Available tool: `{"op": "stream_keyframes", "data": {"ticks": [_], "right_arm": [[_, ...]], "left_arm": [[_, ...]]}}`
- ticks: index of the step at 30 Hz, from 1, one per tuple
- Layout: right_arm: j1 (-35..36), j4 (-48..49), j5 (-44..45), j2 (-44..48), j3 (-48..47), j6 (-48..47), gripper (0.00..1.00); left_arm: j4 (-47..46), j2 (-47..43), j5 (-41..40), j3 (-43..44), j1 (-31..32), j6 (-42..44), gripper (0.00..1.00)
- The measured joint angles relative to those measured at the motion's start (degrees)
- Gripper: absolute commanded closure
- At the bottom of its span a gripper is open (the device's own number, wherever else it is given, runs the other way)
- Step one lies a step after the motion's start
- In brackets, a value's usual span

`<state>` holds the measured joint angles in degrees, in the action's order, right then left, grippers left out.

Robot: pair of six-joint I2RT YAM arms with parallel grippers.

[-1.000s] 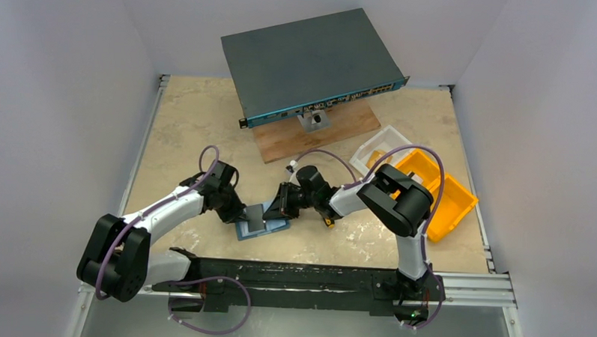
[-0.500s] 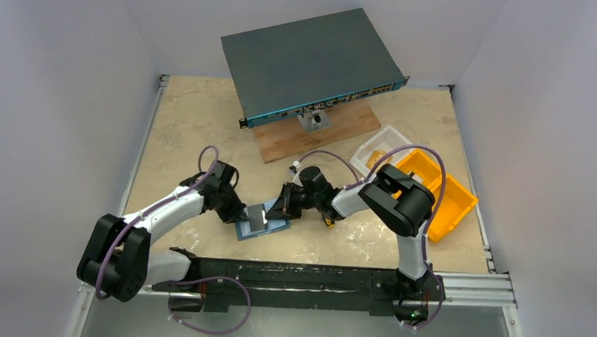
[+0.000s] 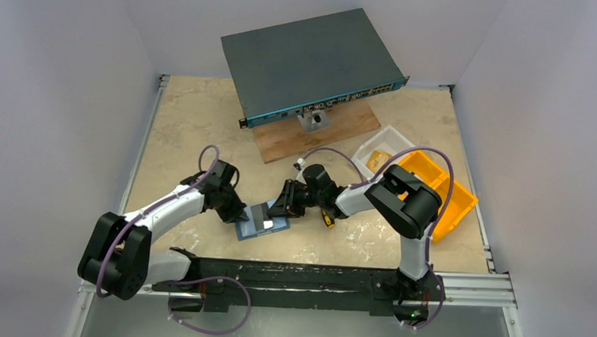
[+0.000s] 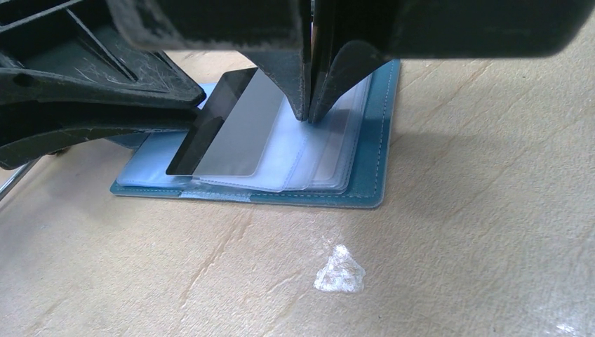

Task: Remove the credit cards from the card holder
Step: Remove the credit card from the card holder.

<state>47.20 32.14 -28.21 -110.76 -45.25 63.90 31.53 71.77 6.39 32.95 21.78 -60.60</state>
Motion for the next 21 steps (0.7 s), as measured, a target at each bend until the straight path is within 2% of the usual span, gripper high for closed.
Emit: {"op": "stream_keyframes", "data": {"ticks": [9, 18, 21], "right_arm": [[0.5, -1.2, -0.4, -1.8, -3.3, -1.2, 0.73], [1.5, -1.9, -1.0, -3.3, -4.8, -1.6, 0.96], [1.3, -1.8, -0.9, -2.7, -3.9, -1.6, 0.99]], "left_arm": [[0.3, 0.3, 0.0, 0.3, 0.0, 0.0, 1.00], [0.4, 0.5, 0.0, 0.4, 0.0, 0.0, 1.00], [0.5, 0.5, 0.0, 0.4, 0.0, -0.4, 1.00]]}}
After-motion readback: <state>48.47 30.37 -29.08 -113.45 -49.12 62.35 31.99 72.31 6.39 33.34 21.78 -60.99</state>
